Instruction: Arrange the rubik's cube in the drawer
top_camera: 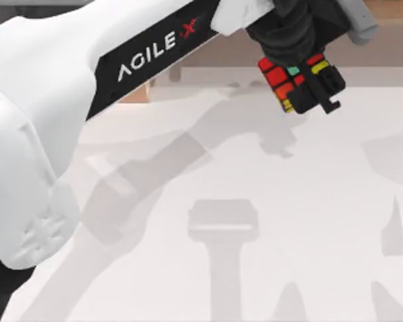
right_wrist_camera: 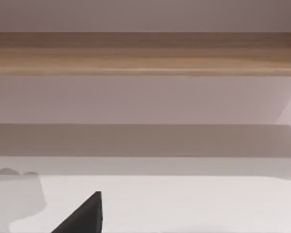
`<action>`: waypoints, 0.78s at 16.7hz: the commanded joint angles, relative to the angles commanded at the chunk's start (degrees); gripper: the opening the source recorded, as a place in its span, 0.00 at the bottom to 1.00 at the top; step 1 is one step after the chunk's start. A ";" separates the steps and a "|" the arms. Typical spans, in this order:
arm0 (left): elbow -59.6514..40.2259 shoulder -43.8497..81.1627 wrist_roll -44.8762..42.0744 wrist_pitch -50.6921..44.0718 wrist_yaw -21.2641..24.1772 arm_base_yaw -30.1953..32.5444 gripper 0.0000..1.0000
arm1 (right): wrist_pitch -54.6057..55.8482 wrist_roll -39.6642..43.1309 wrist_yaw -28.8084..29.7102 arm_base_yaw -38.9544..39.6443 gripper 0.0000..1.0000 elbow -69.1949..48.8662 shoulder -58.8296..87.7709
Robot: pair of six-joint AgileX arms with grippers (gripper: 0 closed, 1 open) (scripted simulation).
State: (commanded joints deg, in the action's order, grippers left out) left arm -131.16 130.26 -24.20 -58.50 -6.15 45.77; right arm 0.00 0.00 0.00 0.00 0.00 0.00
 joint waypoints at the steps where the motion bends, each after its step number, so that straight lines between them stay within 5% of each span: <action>1: -1.60 -0.15 -0.37 -5.83 0.97 -3.64 0.00 | 0.00 0.00 0.00 0.00 1.00 0.00 0.00; 7: -15.76 3.91 -0.01 -31.99 2.33 -32.91 0.00 | 0.00 0.00 0.00 0.00 1.00 0.00 0.00; 13: -32.41 15.58 2.84 -39.41 3.06 -57.92 0.00 | 0.00 0.00 0.00 0.00 1.00 0.00 0.00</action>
State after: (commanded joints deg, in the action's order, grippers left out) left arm -163.57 145.84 -21.37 -97.91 -3.09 -12.14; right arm 0.00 0.00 0.00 0.00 0.00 0.00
